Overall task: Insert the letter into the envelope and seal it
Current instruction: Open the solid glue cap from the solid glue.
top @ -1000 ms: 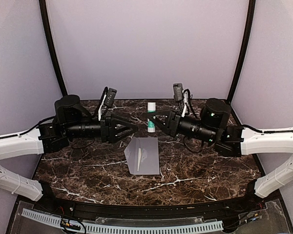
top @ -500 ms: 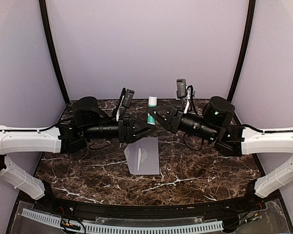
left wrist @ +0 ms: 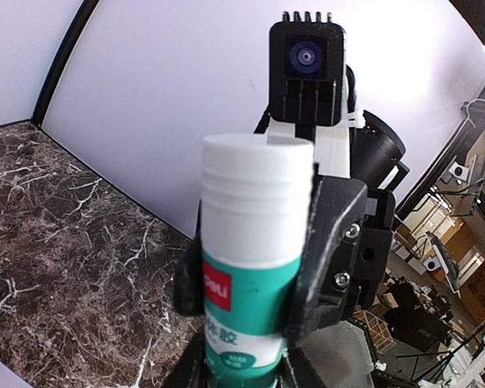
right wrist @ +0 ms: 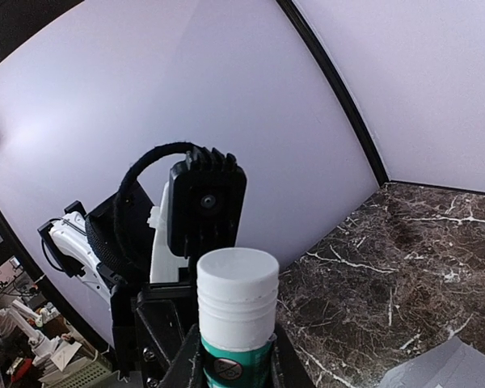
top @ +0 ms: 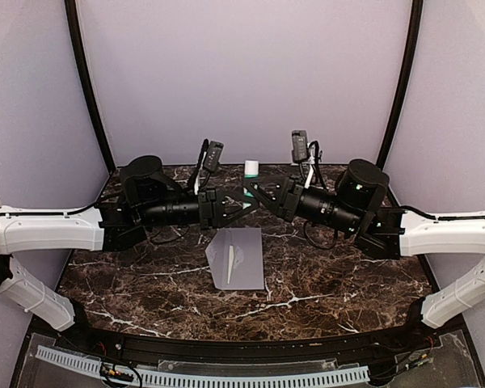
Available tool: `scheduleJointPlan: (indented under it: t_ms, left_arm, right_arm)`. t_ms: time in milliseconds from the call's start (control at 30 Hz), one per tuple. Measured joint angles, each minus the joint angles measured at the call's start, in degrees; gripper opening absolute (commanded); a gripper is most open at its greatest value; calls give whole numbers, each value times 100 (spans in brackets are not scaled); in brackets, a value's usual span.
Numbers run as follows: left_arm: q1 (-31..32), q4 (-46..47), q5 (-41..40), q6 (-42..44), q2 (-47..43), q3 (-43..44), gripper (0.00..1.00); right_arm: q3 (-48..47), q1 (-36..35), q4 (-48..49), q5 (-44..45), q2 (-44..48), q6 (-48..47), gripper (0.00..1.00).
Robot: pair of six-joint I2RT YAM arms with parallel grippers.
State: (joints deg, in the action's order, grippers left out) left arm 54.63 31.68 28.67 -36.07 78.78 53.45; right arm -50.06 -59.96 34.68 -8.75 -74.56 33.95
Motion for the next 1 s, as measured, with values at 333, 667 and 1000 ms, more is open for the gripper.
scheduleJointPlan:
  t_ms: [333,667,1000]
  left_arm:
    - [2,-238,-57,221,11,114,0]
    - [-87,-2124,-133,1121,-9,404,0]
    - [-201,-3956,-592,3235,-17,750,0]
  right_arm:
    - [0,0,-81,35,24,50,44]
    - [-192,63,-1609,588,699,-348,76]
    - [-765,820,-3617,-76,645,-387,75]
